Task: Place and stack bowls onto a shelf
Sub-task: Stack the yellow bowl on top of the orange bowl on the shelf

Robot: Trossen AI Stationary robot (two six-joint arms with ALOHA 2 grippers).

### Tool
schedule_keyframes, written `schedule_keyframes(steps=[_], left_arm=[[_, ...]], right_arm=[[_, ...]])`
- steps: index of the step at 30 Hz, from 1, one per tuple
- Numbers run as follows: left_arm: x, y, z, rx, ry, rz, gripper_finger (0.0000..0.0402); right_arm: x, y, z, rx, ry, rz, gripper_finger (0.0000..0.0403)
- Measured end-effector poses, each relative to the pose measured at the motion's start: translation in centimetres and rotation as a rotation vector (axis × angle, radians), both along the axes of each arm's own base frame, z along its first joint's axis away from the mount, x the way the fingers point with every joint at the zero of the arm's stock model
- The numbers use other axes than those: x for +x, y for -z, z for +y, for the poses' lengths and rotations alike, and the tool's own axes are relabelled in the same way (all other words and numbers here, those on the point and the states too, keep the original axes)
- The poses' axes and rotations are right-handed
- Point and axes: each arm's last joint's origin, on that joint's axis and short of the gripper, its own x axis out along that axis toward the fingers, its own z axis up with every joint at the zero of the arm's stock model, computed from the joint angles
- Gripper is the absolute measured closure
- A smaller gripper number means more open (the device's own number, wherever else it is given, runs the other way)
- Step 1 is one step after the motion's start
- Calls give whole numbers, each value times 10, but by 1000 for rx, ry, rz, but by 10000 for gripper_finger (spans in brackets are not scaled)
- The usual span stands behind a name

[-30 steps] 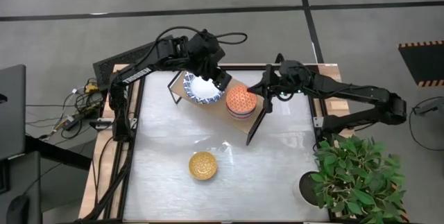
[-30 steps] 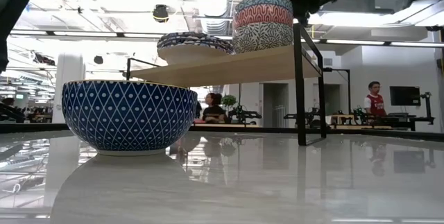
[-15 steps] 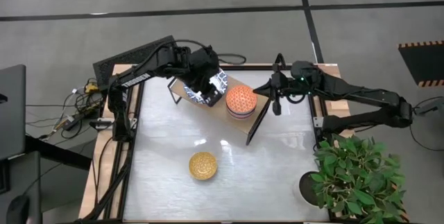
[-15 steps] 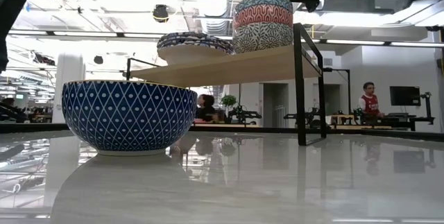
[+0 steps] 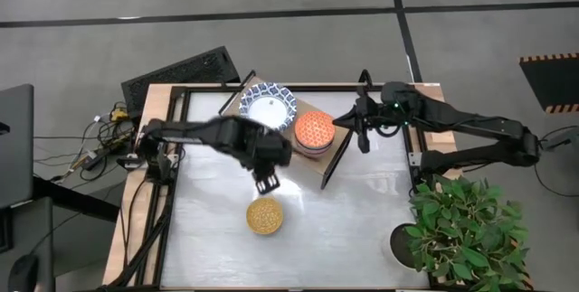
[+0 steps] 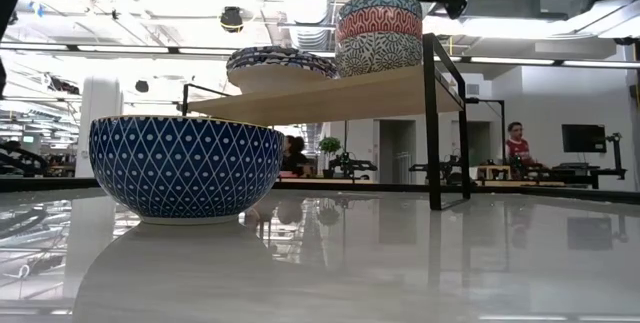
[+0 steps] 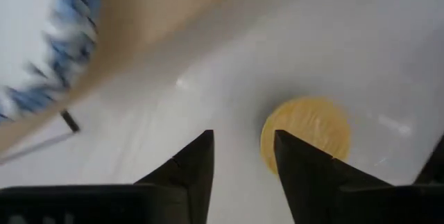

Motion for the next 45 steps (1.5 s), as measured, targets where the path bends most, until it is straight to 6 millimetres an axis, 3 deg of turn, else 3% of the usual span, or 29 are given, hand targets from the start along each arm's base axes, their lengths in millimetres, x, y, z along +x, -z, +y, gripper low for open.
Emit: schedule_keyframes(steps=[6, 12, 21, 27, 31, 37, 45], left_arm=[[-3, 47, -23, 6, -33, 140, 209], [-7, 94, -41, -24, -80, 124, 168], [-19, 170, -63, -43, -57, 150, 162], [-22, 203, -64, -133, -75, 116, 165], [-24, 210, -60, -158, -107, 126, 212], [-22, 208, -56, -186, -128, 139, 374], [-16, 194, -49, -254, -138, 172, 397]], right_arm=[[-13, -9, 5, -10, 0, -36, 372], [-24, -12, 6, -22, 37, -36, 376], [-28, -10, 6, -11, 44, -2, 373], [-28, -10, 7, 19, 51, 0, 375], [-28, -9, 7, 39, 58, 2, 375], [-28, -9, 7, 53, 77, 4, 375], [-29, -8, 6, 49, 114, 15, 375]])
